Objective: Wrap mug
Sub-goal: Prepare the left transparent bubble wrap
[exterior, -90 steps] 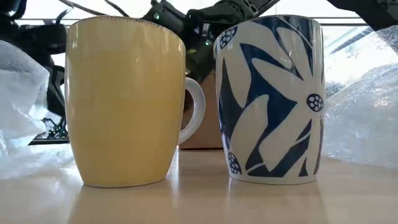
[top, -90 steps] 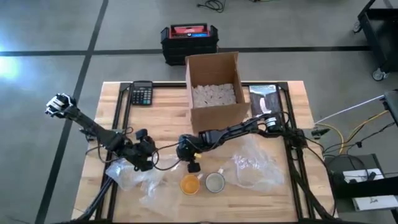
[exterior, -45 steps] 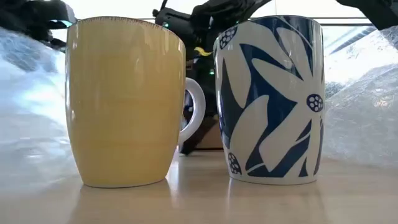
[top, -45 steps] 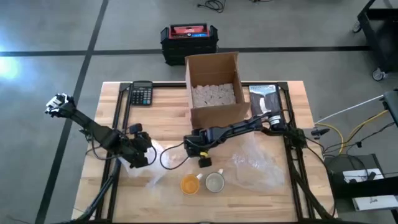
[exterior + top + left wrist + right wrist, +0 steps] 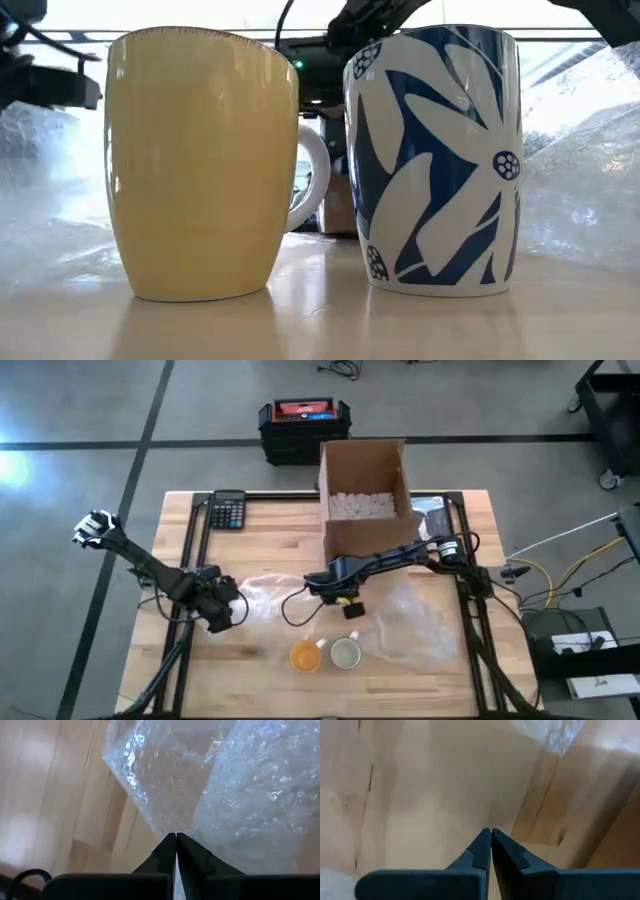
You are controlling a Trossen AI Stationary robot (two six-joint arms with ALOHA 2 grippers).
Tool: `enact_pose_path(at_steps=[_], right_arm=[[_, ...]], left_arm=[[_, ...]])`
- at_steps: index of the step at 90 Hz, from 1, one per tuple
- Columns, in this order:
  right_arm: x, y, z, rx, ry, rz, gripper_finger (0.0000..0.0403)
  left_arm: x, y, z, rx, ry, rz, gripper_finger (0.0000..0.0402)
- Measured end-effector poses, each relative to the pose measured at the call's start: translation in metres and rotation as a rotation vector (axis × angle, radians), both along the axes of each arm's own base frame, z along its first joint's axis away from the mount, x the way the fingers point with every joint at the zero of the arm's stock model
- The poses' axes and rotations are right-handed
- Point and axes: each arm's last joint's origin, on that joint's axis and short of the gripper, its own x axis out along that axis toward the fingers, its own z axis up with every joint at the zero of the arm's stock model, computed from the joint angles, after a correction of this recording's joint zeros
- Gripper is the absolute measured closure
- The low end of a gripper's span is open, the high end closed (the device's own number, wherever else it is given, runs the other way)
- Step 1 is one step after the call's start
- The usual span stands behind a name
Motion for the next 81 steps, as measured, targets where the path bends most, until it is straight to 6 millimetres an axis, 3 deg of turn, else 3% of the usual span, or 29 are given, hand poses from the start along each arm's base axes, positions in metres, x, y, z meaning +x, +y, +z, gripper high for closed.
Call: enact_pose_path(at_steps=[14, 24, 37, 48, 56, 81], right_arm=[[0.005, 0.008, 0.023, 0.036, -0.145, -0.037, 0.0403], [0.025, 0.017, 0.031, 0.103, -0.376, -0.048, 0.0403], [0.052, 0.025, 0.009, 0.198, -0.597, -0.054, 0.0403], [0.057, 0.025, -0.033, 0.198, -0.547, -0.123, 0.0403], [0.054, 0.026, -0.040, 0.190, -0.489, -0.150, 0.0403], [0.019, 0.034, -0.022, 0.120, -0.199, -0.106, 0.0403]], left_arm=[[0.006, -0.003, 0.013, -0.024, -0.040, -0.009, 0.0402], [0.010, -0.006, 0.025, -0.038, -0.076, -0.033, 0.0402], [0.011, -0.007, 0.028, -0.030, -0.094, -0.031, 0.0402], [0.006, -0.003, 0.016, -0.014, -0.056, -0.003, 0.0402], [0.002, -0.001, 0.006, -0.016, -0.022, 0.016, 0.0402], [-0.009, 0.004, -0.018, -0.017, 0.071, 0.055, 0.0402]])
